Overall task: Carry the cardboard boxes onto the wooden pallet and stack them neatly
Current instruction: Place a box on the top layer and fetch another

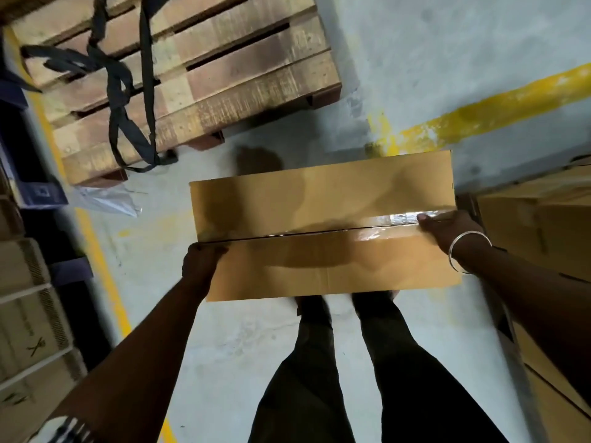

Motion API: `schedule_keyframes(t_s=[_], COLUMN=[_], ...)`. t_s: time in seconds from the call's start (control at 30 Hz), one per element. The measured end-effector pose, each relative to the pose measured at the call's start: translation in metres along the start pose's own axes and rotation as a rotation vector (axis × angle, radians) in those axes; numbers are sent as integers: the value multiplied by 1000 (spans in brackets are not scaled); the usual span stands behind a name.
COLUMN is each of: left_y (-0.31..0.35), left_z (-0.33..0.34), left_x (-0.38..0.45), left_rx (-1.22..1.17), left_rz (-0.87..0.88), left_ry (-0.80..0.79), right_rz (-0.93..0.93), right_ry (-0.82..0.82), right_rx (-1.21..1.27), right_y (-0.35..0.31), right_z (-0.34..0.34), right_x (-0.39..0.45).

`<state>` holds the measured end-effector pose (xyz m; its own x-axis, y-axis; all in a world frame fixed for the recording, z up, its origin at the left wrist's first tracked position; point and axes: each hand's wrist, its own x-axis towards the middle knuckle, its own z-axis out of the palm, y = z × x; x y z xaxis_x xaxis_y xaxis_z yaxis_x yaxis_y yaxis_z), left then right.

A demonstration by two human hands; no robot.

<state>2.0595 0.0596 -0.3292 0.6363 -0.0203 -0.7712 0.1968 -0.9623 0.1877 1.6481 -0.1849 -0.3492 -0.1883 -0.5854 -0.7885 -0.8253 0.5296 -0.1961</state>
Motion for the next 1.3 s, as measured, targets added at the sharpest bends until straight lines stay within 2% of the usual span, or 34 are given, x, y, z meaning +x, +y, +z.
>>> schedule_keyframes(t_s=[0.2,0.27,0.37,0.47,0.57,0.7,0.83,1.03,1.13,1.3], left_y=[-27,-32,-19,-7,5,36,83,135,160,192], left_z=[-34,-53,-82,-115,-143,-173,-194,-189,-171,-123], left_x=[-56,-85,-142,-192,-225,-266,-318,-389,-430,-497], left_rx=[-70,-95,-84,-132,-179,-309,-366,-424,-423,-458], left_rz=[84,129,288,422,461,553,730,937,1043,1121], left_ry=[-42,2,117,144,94,17,6,-92,-136,-198], right_rz=[-4,-2,-27,-63,-93,-142,-179,-192,-199,-139], right_ry=[20,48,119,210,319,476,643,850,933,1009], right_rx=[88,115,175,246,248,261,307,450,490,549], right_y=[17,21,21,16,22,30,39,78,111,177], right_z=[-26,-39,-70,-115,-153,-191,-224,-265,-294,-343], right_x=[-46,-81,-144,-224,-289,-355,-407,-457,-471,-477])
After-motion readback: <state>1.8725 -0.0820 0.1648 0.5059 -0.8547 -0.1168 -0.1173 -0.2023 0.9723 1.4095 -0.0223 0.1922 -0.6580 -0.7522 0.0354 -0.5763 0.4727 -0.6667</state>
